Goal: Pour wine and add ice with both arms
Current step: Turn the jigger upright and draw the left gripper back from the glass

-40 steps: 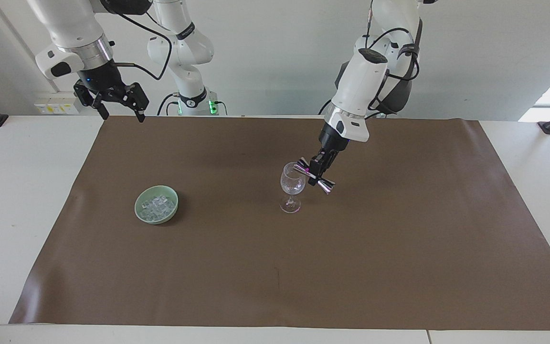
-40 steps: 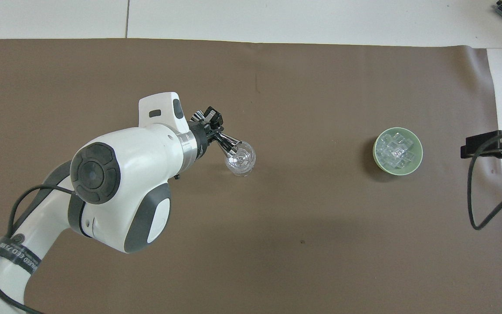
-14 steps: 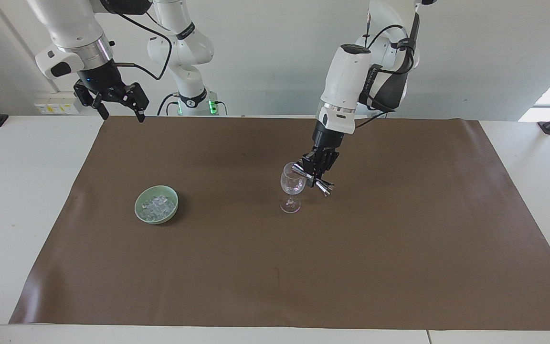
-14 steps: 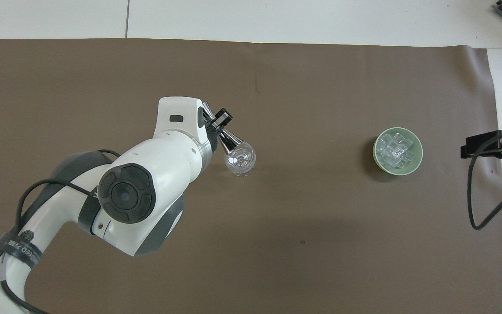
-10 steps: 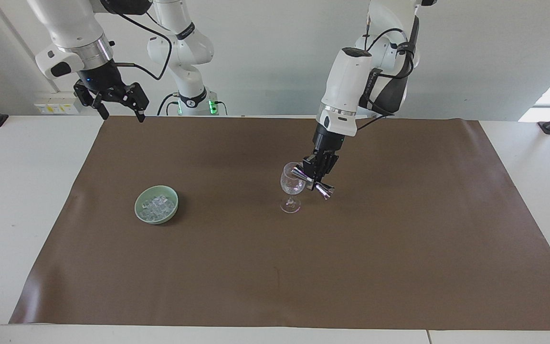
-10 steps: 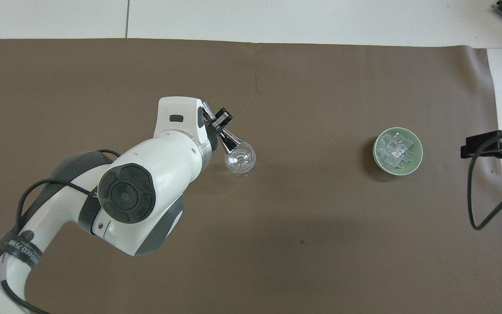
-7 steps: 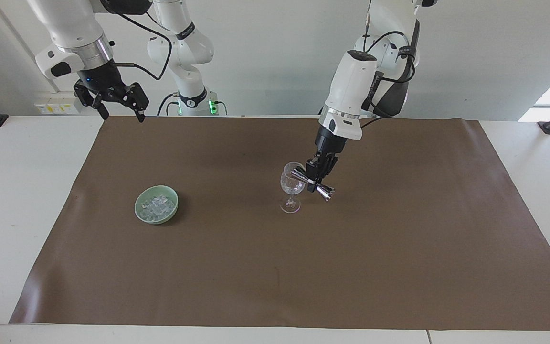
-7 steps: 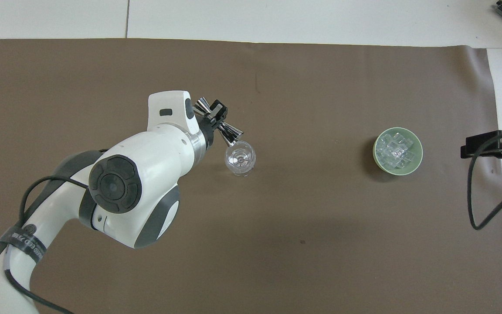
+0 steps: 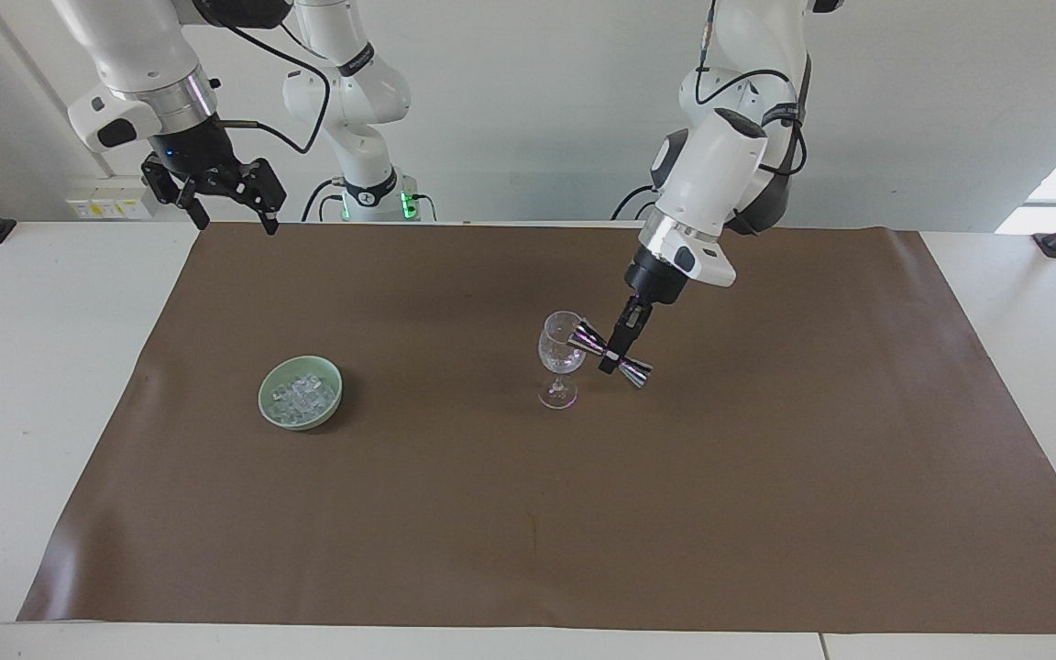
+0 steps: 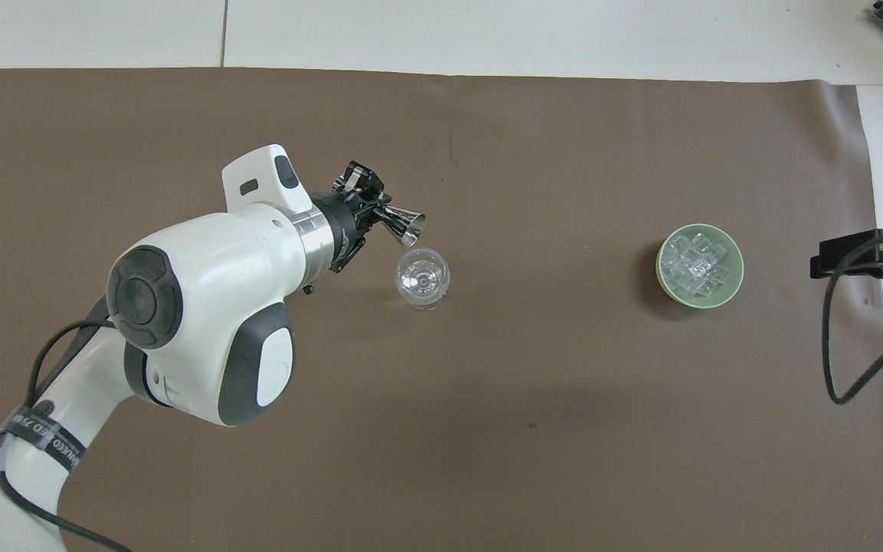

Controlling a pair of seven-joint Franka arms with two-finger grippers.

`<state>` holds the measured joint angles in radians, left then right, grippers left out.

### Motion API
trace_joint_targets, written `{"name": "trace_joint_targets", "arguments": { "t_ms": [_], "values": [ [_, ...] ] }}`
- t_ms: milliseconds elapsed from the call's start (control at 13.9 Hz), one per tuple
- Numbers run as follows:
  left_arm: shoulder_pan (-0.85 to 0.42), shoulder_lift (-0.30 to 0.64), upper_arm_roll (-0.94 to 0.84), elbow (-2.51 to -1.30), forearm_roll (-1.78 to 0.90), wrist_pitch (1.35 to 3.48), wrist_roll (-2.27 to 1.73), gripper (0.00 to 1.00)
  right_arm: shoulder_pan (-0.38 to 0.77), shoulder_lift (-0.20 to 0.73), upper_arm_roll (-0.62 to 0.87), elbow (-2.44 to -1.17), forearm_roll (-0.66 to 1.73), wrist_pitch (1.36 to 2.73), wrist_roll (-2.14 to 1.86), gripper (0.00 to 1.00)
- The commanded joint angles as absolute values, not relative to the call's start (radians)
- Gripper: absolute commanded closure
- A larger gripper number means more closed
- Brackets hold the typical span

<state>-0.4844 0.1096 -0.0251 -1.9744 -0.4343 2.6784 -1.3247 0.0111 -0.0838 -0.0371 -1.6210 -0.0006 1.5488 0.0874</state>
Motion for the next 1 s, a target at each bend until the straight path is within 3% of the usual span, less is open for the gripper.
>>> {"name": "trace_joint_targets", "arguments": {
  "t_ms": [0,933],
  "values": [
    [-0.44,0.118,-0.034,-1.968,-0.564,2.694,-1.33,1.0,0.011,-0.1,-0.037,-1.632,0.008,1.537,0.067,0.0],
    [-0.213,0.118,-0.034,-2.02,-0.92,2.571,-1.33,1.0,0.011,-0.1,-0.037,-1.632,0.008,1.537,0.067,0.0]
  ]
}}
